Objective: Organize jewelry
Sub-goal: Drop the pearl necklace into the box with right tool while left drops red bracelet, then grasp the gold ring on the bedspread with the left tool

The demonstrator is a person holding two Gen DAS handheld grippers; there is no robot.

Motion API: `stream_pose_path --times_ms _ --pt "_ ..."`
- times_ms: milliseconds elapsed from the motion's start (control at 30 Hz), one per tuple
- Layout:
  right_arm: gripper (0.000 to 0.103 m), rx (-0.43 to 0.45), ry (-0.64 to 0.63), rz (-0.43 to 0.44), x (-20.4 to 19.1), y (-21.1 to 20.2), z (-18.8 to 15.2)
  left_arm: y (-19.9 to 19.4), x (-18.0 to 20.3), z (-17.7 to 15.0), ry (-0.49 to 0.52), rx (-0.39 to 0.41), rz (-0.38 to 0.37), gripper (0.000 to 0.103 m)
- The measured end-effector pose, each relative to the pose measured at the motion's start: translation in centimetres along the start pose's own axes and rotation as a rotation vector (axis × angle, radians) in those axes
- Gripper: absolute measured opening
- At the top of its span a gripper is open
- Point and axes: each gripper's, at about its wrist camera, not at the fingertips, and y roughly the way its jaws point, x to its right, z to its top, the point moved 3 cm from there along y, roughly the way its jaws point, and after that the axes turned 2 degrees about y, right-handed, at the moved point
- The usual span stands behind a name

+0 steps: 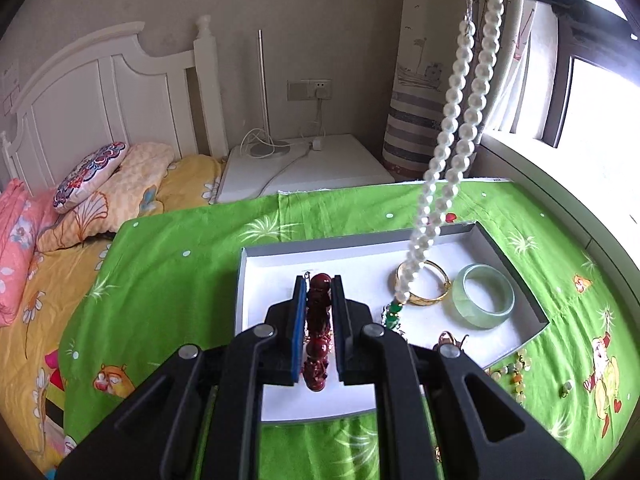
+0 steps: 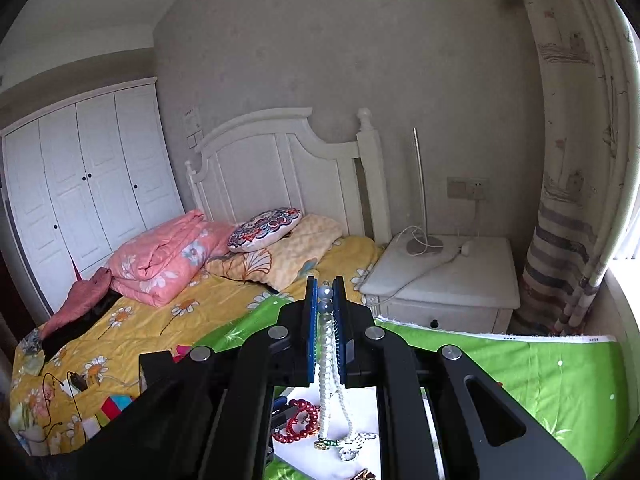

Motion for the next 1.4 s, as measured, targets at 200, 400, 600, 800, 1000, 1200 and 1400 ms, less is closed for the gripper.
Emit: stream_pose_path --times_ms 200,400,600,800,1000,1200,1400 --pt "0.01 -0.091 0.03 -0.105 4.4 2.7 -4.2 0.8 -0.3 -0.5 -0.012 -0.001 -0.034 0.04" --pt "0.01 -0.187 0.109 -0.171 9.6 4.7 -8.3 0.0 -1.5 -0.9 -0.065 0.027 -0.035 0.076" --pt "0.048 -0.29 0.19 -0.173 12.3 5.9 -12.1 -1.6 -3.6 -2.0 -0.117 0.059 -0.025 0.096" --pt "0.091 -0.283 0.192 -0.129 12.1 4.0 -15.1 -4.5 -6.1 -4.8 -0.217 0.088 0.0 0.1" --pt "0.091 -0.215 0.211 -0.093 10.7 0.2 -15.7 -7.2 -6.1 -8.1 -0.263 0.088 0.029 0.1" --pt "0.094 -0.149 0.172 -0.08 7.9 -4.5 -16.1 -8.0 -3.4 -11.0 -0.22 0.035 0.014 0.1" --pt "0.097 -0.118 0.08 -0.187 4.9 -9.7 -19.2 -9.2 -1.8 -14.1 -0.194 -0.009 -0.067 0.1"
